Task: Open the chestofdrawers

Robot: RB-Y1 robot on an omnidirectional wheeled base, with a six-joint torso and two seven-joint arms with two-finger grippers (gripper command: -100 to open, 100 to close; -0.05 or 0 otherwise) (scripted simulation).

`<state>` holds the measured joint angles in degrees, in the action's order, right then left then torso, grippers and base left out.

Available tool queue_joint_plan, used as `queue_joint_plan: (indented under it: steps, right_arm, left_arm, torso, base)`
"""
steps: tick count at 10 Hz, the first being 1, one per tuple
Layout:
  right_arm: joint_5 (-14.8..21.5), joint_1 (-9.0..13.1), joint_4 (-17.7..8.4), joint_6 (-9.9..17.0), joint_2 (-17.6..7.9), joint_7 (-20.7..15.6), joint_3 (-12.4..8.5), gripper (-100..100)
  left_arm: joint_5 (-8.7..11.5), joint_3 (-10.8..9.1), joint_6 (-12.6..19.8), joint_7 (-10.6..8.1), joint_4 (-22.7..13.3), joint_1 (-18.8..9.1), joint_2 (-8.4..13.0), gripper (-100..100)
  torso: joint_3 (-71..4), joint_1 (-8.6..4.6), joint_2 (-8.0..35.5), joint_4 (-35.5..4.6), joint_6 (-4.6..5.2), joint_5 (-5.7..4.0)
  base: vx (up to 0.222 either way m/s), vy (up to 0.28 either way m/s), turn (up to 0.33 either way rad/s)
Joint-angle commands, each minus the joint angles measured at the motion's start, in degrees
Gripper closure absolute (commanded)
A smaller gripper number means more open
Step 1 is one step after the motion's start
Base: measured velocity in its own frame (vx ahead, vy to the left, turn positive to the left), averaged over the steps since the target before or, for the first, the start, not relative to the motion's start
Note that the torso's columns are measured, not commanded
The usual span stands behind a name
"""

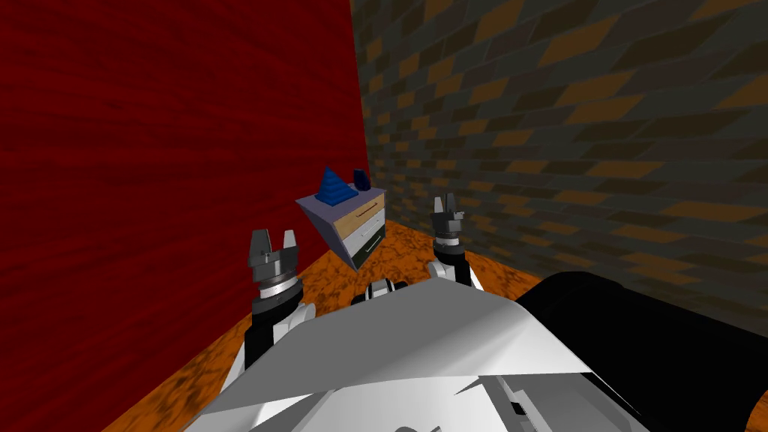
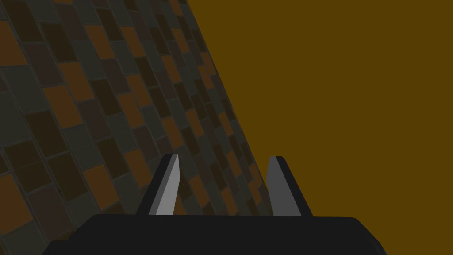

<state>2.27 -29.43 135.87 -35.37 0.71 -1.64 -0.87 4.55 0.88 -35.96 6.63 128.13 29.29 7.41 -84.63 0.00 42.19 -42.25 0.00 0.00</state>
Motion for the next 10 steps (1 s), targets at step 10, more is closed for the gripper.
queue_joint_plan:
  steps: [10]
  right_arm:
    - [0.00,0.01,0.00,0.00,0.00,0.00,0.00,0]
  left_arm:
    - [5.14,-4.38,0.49,-3.29,-14.00,-2.39,0.91,-100]
  torso:
    - [0.11,-0.02,0.18,-0.06,0.00,0.00]
  base:
    - [0.137,-0.131,0.067]
